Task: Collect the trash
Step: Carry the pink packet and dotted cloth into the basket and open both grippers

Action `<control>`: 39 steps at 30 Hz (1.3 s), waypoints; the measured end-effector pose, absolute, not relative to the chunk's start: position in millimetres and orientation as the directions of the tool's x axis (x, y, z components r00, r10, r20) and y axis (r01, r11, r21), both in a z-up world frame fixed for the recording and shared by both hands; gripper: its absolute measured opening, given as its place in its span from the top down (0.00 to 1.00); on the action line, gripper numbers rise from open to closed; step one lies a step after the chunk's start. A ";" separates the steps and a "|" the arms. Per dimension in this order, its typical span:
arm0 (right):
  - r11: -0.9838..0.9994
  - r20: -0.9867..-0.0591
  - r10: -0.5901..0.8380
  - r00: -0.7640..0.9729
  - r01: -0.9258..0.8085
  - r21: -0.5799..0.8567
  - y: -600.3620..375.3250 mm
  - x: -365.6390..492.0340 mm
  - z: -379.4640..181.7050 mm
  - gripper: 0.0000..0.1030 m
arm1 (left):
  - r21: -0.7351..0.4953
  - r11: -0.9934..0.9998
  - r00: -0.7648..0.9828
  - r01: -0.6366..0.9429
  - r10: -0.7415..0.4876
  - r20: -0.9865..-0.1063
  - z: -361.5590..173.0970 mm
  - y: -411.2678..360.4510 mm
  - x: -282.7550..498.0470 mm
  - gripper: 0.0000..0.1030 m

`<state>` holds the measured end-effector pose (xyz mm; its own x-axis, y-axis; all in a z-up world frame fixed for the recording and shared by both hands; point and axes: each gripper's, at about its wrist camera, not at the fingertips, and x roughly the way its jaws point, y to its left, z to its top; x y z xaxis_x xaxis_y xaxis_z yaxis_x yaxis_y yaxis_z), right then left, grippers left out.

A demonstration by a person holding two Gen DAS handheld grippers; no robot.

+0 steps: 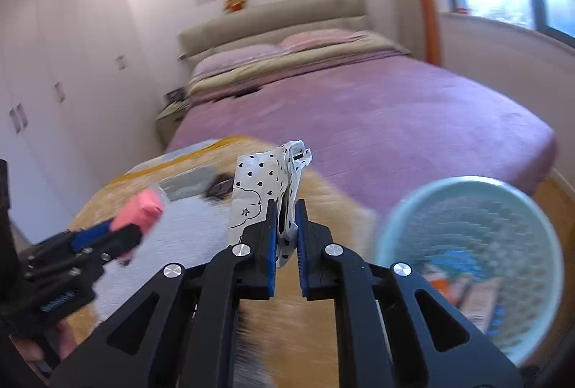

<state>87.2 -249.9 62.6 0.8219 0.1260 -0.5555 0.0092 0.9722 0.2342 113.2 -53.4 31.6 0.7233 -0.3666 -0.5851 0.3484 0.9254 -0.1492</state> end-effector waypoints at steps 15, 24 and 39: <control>0.913 -0.593 -0.107 0.798 0.315 0.259 -393.4 48.6 42.6 0.92 | -0.150 0.791 0.589 0.592 -0.553 -0.590 34.7 -220.8 113.3 0.61; 0.870 -0.694 -0.109 0.712 0.406 0.280 -420.5 53.6 2.7 0.92 | -0.182 0.773 0.484 0.608 -0.543 -0.686 -7.3 -270.4 137.6 0.60; 0.886 -0.711 -0.067 0.700 0.370 0.281 -399.1 52.2 8.3 0.63 | -0.264 0.780 0.525 0.567 -0.589 -0.614 10.4 -215.4 125.4 0.21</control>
<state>52.2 -399.1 8.3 0.7000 -0.0667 -0.7111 0.3696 0.8857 0.2808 125.4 -215.4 10.4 0.5251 -0.5893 -0.6140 0.5673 0.7802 -0.2637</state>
